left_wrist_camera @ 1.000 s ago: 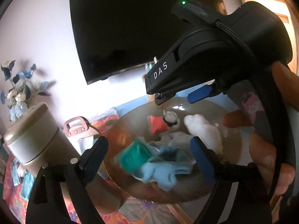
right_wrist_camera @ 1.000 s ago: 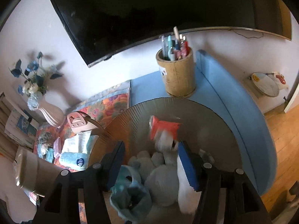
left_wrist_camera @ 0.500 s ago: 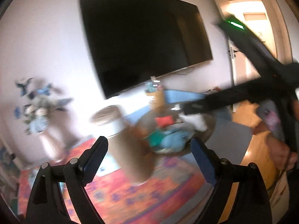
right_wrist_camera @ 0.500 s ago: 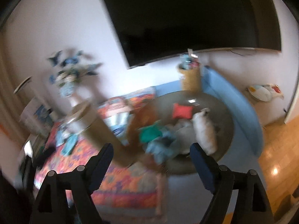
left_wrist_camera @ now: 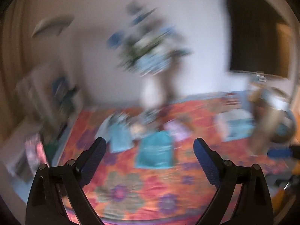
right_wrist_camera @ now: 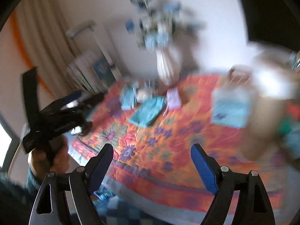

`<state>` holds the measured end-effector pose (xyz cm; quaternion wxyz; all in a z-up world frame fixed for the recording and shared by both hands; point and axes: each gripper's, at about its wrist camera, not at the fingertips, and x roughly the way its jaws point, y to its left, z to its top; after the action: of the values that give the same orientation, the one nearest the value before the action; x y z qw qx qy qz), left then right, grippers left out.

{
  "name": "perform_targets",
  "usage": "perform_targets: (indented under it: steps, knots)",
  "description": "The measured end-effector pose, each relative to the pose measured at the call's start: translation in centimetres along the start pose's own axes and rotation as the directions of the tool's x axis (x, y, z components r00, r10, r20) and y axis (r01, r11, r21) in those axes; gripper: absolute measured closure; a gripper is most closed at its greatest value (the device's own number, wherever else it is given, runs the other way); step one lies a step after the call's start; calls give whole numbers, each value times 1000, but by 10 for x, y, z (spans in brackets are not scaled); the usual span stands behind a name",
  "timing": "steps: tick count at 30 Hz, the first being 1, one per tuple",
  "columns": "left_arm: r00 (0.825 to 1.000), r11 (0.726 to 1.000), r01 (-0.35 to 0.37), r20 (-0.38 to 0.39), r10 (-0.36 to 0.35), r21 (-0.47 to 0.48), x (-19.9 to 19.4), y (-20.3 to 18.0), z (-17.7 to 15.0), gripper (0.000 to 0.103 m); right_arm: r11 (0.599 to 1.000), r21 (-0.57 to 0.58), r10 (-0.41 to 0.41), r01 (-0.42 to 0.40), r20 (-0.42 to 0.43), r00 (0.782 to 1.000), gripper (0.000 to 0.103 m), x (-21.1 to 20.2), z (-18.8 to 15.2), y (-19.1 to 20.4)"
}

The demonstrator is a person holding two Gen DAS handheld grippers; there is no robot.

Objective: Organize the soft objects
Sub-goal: 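Move both tools back over the quilt, then grasp the blue face mask with the left gripper while the right grasps the lavender packet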

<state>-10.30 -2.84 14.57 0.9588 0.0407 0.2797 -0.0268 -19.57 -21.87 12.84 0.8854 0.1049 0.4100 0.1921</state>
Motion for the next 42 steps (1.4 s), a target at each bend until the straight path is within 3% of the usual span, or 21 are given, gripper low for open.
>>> perform_targets:
  steps: [3,5,7,9,11,12,14,16,18,20,22,25,28,30,32,34,35,37,42]
  knots:
    - [990,989,29,-133,-49,-148,57,52,-8,9,998,38,-51,55,-91,995,20,67,23,2]
    - [976,977,35,-204,-78,-210,87,75,-11,9,991,122,-41,58,-137,990,20,108,44,-12]
    - [960,965,25,-264,-96,-261,117,92,-16,9,982,148,-94,114,-137,986,20,135,64,-24]
    - [952,953,41,-278,-129,-302,139,102,-19,10,967,104,-217,232,-138,966,20,160,84,-31]
    - [946,934,96,-260,-194,-345,155,106,-18,9,959,75,-261,272,-131,956,20,184,101,-35]
    - [942,927,124,-251,-222,-353,163,105,-17,9,961,81,-254,266,-132,958,20,193,105,-38]
    - [943,926,105,-259,-209,-363,173,104,-16,9,961,108,-239,253,-134,962,20,214,114,-42]
    - [942,927,82,-276,-192,-365,187,102,-16,9,958,110,-249,264,-128,960,26,227,119,-40]
    - [940,933,65,-293,-177,-355,197,101,-19,9,956,92,-264,278,-133,955,39,241,122,-41]
    - [936,932,68,-301,-183,-357,203,101,-21,9,953,89,-276,289,-138,951,39,250,123,-45]
    - [946,939,66,-278,-166,-338,202,95,-21,9,956,103,-265,276,-111,958,39,249,122,-48]
    - [946,943,73,-276,-168,-324,204,91,-20,9,958,128,-248,256,-76,966,39,248,121,-53]
    - [950,949,60,-275,-150,-308,206,90,-20,11,953,141,-265,268,-46,963,51,245,118,-56]
    - [950,955,52,-280,-138,-293,206,88,-19,17,955,142,-257,261,-43,965,60,243,116,-58]
    - [952,953,47,-276,-133,-300,204,88,-20,26,957,151,-242,247,-45,969,60,243,116,-61]
    - [954,947,47,-266,-136,-316,204,93,-20,51,959,175,-221,225,-40,974,63,244,117,-65]
    - [956,946,46,-261,-135,-321,204,94,-21,56,959,189,-208,210,-35,978,63,241,115,-69]
    - [956,936,74,-243,-165,-343,202,98,-22,74,958,218,-189,187,-12,982,64,235,113,-74]
    - [942,905,127,-235,-238,-406,188,108,-31,77,942,299,-169,155,23,985,64,220,105,-87]
